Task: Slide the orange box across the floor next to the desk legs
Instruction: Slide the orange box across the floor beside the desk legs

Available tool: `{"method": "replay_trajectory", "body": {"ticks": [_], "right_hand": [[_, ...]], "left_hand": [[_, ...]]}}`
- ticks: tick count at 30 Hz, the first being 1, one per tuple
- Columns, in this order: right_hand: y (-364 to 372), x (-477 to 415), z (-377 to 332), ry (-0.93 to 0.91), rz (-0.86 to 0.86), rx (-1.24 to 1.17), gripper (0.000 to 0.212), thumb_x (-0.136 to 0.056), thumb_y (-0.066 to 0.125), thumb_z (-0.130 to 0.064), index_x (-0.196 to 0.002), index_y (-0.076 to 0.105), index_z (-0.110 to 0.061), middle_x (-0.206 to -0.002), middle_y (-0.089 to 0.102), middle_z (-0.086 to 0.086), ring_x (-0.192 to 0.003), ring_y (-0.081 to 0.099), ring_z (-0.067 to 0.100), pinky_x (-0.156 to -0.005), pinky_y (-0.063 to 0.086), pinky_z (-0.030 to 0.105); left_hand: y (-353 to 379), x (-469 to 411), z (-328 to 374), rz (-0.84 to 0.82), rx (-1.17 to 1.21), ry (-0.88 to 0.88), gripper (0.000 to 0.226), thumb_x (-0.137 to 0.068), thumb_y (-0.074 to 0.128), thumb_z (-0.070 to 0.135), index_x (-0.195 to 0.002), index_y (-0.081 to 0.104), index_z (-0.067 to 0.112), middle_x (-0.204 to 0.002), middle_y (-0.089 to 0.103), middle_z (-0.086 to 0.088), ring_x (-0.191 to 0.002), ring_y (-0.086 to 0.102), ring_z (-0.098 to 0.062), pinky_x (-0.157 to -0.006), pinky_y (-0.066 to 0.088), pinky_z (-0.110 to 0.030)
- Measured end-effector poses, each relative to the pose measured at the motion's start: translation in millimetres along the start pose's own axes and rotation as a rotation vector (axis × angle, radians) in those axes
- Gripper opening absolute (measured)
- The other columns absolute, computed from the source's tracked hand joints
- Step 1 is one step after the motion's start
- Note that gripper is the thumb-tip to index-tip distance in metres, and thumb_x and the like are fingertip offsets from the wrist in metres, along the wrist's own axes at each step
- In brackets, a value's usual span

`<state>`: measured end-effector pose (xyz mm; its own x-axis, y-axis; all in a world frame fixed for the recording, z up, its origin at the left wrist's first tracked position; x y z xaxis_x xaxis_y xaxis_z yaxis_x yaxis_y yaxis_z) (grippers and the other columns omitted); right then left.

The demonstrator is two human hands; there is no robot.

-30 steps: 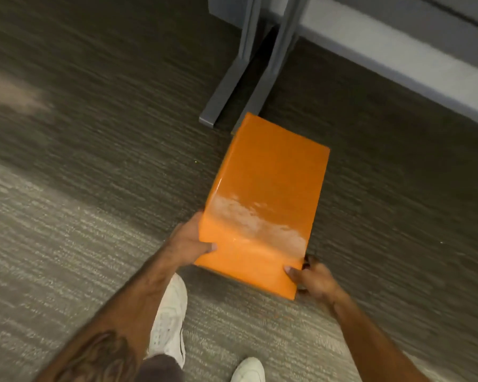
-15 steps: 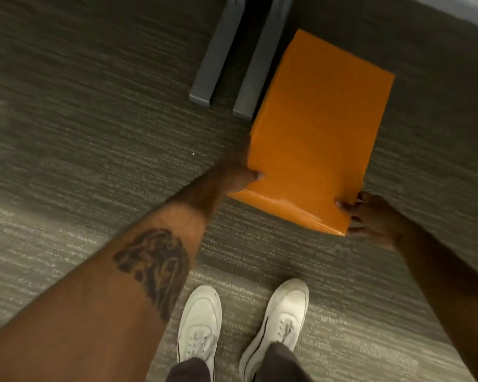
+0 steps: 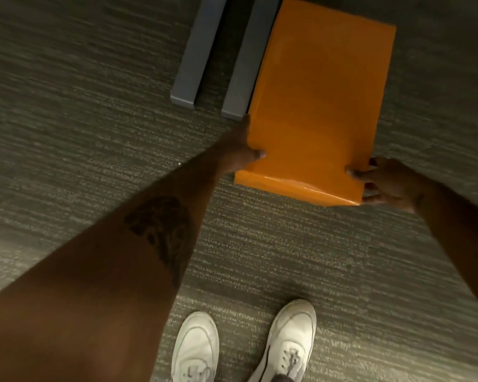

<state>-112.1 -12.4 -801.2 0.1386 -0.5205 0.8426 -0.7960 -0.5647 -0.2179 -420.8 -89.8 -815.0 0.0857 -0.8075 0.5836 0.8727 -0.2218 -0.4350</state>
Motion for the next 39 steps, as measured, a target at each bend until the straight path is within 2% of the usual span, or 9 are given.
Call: {"method": "replay_trajectory", "body": {"ticks": [4, 7, 11, 13, 16, 21, 26, 29, 39], "right_hand": [[-1.9, 5.1, 2.7, -0.026, 0.011, -0.049, 0.085, -0.075, 0.075, -0.044, -0.148, 0.033, -0.03, -0.138, 0.057, 0.006, -0.114, 0.06, 0.028, -0.083, 0.053, 0.05], [2.3, 10.6, 17.6, -0.027, 0.048, -0.122, 0.103, -0.065, 0.076, -0.059, -0.151, 0.023, -0.04, -0.147, 0.049, 0.006, -0.118, 0.058, 0.03, -0.084, 0.053, 0.053], [27.7, 15.8, 33.2, -0.094, 0.006, -0.196, 0.092, -0.071, 0.073, -0.059, -0.147, 0.021, -0.051, -0.153, 0.037, -0.003, -0.127, 0.049, 0.032, -0.073, 0.057, 0.049], [38.3, 14.3, 33.9, -0.139, 0.029, -0.265, 0.082, -0.077, 0.072, -0.052, -0.145, 0.026, -0.05, -0.145, 0.043, -0.008, -0.129, 0.047, 0.03, -0.08, 0.056, 0.052], [42.6, 7.3, 32.4, -0.198, 0.117, -0.356, 0.075, -0.08, 0.071, -0.042, -0.144, 0.032, -0.043, -0.128, 0.051, -0.014, -0.123, 0.051, 0.027, -0.092, 0.051, 0.055], [40.7, -1.6, 25.4, -0.235, 0.152, -0.435, 0.068, -0.085, 0.071, -0.036, -0.144, 0.038, -0.042, -0.134, 0.053, -0.012, -0.124, 0.053, 0.025, -0.098, 0.048, 0.059], [25.3, -18.4, -7.3, -0.309, 0.173, -0.359, 0.063, -0.087, 0.069, -0.037, -0.143, 0.04, -0.042, -0.131, 0.054, -0.015, -0.121, 0.054, 0.024, -0.095, 0.05, 0.059], [17.0, -31.8, -28.8, -0.32, 0.184, -0.354, 0.059, -0.09, 0.068, -0.035, -0.142, 0.041, -0.04, -0.13, 0.055, -0.014, -0.122, 0.053, 0.023, -0.093, 0.05, 0.057], [10.5, -50.7, -58.0, -0.324, 0.21, -0.32, 0.059, -0.089, 0.068, -0.036, -0.141, 0.04, -0.039, -0.134, 0.049, -0.01, -0.125, 0.048, 0.026, -0.086, 0.052, 0.05]], "left_hand": [[-3.0, 12.0, 2.5, -0.028, 0.12, -0.046, 0.098, -0.089, 0.064, 0.047, -0.156, -0.004, 0.024, -0.165, 0.013, -0.006, -0.147, 0.024, -0.028, -0.116, 0.027, -0.043], [1.5, 28.0, 6.2, 0.062, 0.346, -0.084, 0.083, -0.093, 0.061, 0.042, -0.155, 0.011, 0.02, -0.161, 0.028, -0.007, -0.137, 0.039, -0.023, -0.097, 0.039, -0.031], [15.1, 37.1, -3.4, 0.059, 0.488, -0.102, 0.086, -0.092, 0.063, 0.039, -0.155, 0.006, 0.03, -0.161, 0.027, -0.006, -0.14, 0.036, -0.027, -0.097, 0.036, -0.039], [20.7, 36.5, -6.2, 0.048, 0.557, -0.109, 0.077, -0.092, 0.064, 0.034, -0.153, 0.017, 0.032, -0.152, 0.04, -0.002, -0.133, 0.043, -0.021, -0.093, 0.037, -0.037], [24.4, 30.4, -4.6, 0.035, 0.6, -0.116, 0.064, -0.092, 0.064, 0.03, -0.146, 0.03, 0.037, -0.13, 0.049, 0.006, -0.126, 0.051, -0.027, -0.085, 0.046, -0.04], [15.5, 12.2, 3.8, 0.068, 0.559, -0.085, 0.067, -0.093, 0.064, 0.023, -0.149, 0.029, 0.034, -0.143, 0.05, -0.003, -0.12, 0.053, -0.026, -0.068, 0.047, -0.03], [-5.0, -14.1, 19.3, 0.047, 0.549, -0.101, 0.075, -0.093, 0.065, 0.027, -0.152, 0.02, 0.036, -0.151, 0.043, -0.004, -0.129, 0.049, -0.03, -0.089, 0.049, -0.052], [-16.5, -29.7, 30.7, 0.073, 0.55, -0.105, 0.079, -0.093, 0.064, 0.027, -0.154, 0.014, 0.035, -0.157, 0.034, -0.003, -0.132, 0.045, -0.028, -0.098, 0.045, -0.058], [-33.3, -58.0, 46.9, 0.095, 0.428, -0.069, 0.067, -0.097, 0.058, 0.026, -0.151, 0.02, 0.037, -0.155, 0.034, -0.004, -0.135, 0.042, -0.032, -0.098, 0.047, -0.061]]}}
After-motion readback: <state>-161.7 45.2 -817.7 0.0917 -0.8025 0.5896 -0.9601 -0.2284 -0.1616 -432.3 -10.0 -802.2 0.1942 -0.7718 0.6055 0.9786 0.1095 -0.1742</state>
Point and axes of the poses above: each hand's wrist, its own x-axis away from the middle knuckle, its own y-axis out of the palm, z = x × y, the point moved 3 cm from there along -x, towards the middle knuckle
